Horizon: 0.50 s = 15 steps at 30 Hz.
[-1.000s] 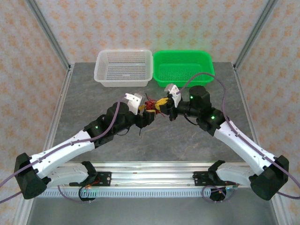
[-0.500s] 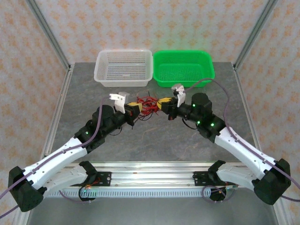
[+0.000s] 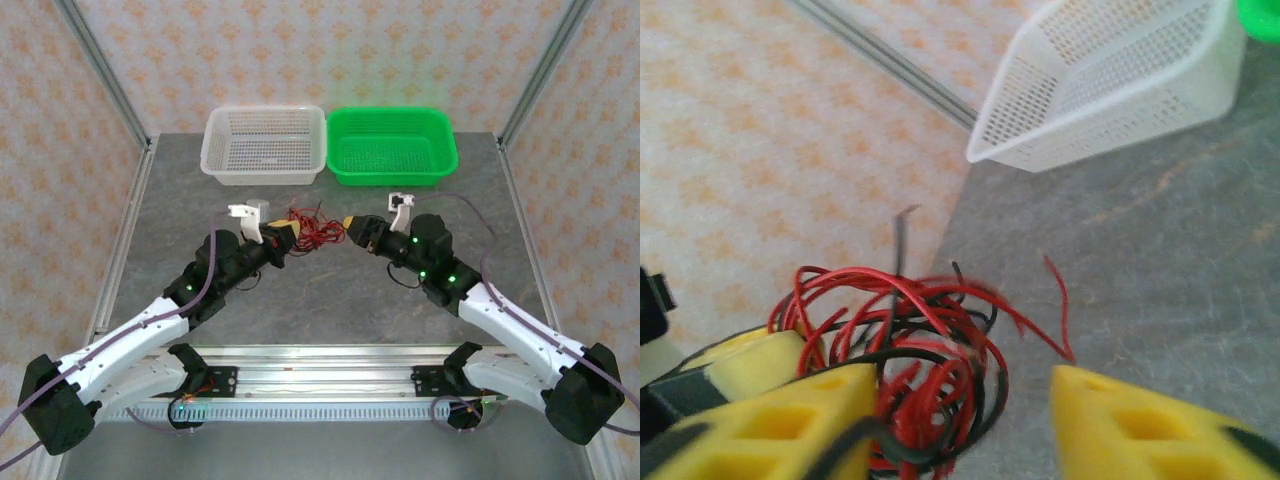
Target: Untangle the cables
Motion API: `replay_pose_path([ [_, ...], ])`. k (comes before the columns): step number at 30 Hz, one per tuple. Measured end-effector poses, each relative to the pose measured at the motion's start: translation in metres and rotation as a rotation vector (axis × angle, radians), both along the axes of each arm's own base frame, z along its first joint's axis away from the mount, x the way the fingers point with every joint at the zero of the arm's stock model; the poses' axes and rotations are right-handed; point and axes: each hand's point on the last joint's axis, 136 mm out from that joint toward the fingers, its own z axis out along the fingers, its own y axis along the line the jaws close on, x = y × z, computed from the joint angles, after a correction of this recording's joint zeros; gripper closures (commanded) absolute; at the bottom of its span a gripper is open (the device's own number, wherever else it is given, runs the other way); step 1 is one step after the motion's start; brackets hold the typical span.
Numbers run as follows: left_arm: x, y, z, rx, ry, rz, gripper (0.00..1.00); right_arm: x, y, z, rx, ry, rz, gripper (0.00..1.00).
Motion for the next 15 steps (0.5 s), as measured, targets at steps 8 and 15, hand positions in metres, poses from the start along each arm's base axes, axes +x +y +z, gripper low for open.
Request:
replay_pose_path([
  [8, 0.007, 0.002, -0.013, 0.039, 0.023, 0.033, 1.00, 0.000, 0.025, 0.012, -0.079, 0.091, 0.055, 0.21],
  [15, 0.009, 0.006, -0.017, 0.069, 0.022, 0.055, 1.00, -0.004, 0.044, -0.005, -0.103, 0.194, 0.069, 0.11],
])
